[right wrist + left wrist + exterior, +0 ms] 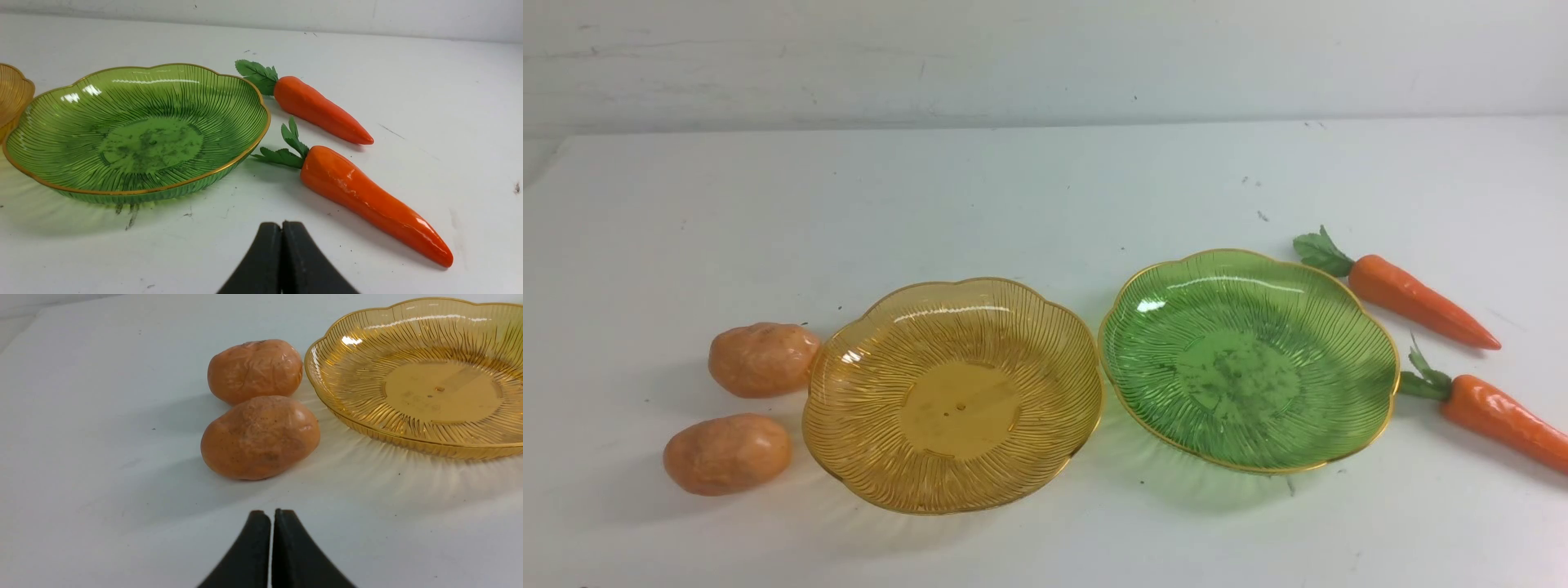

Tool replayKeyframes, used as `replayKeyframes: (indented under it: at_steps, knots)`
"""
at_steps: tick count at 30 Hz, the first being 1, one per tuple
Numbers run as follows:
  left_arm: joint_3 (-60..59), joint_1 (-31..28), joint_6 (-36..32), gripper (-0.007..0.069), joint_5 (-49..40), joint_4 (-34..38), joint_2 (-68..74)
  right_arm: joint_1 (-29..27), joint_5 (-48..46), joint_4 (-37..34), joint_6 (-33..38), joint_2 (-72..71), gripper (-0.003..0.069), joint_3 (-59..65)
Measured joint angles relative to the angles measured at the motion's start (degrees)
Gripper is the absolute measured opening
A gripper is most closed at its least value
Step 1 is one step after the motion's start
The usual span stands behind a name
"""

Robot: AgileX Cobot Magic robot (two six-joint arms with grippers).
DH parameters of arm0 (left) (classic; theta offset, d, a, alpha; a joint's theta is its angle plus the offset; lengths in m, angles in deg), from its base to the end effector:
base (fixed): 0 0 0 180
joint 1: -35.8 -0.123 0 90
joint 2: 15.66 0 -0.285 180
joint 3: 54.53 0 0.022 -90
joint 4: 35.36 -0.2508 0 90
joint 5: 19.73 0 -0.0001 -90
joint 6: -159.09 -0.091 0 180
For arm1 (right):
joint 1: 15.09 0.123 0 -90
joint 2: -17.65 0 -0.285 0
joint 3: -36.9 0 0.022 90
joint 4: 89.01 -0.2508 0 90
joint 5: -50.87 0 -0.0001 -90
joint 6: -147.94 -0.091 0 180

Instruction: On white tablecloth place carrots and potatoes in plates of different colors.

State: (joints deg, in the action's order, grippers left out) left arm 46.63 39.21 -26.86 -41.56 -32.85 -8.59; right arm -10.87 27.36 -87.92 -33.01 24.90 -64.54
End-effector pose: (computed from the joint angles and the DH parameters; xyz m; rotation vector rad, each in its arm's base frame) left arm 0.0522 -0.0046 0.1701 0.1264 1.8758 -0.0128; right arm 0.0516 0.0031 0.1690 -0.0659 1.9070 0.0420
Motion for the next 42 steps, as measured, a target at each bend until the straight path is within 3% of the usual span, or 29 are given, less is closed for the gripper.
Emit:
replayKeyframes:
  at_steps: [14,24,30,33,38,41,42]
  knots:
    - [0.00,0.00,0.00,-0.0003,0.00,0.00,0.00,0.00,0.26,-1.09,-0.63,0.00,-0.0015,0.00]
    - [0.00,0.00,0.00,-0.0003,0.00,0.00,0.00,0.00,4.44,-35.03,-15.44,0.00,-0.0015,0.12]
    - [0.00,0.00,0.00,-0.0003,0.00,0.00,0.00,0.00,6.37,-40.05,-14.54,0.00,-0.0015,0.12]
    - [0.00,0.00,0.00,-0.0003,0.00,0.00,0.00,0.05,6.52,-40.38,-11.71,0.00,-0.0015,-1.41]
    - [0.00,0.00,0.00,-0.0003,0.00,0.00,0.00,0.05,7.72,-36.30,-1.68,2.06,-0.0015,-15.13]
    - [0.00,0.00,0.00,-0.0003,0.00,0.00,0.00,0.05,2.80,-30.85,0.95,8.42,-0.0014,-22.46]
    - [0.00,0.00,0.00,-0.0003,0.00,0.00,0.00,0.05,-5.31,-25.43,0.59,15.44,-0.0014,-26.12]
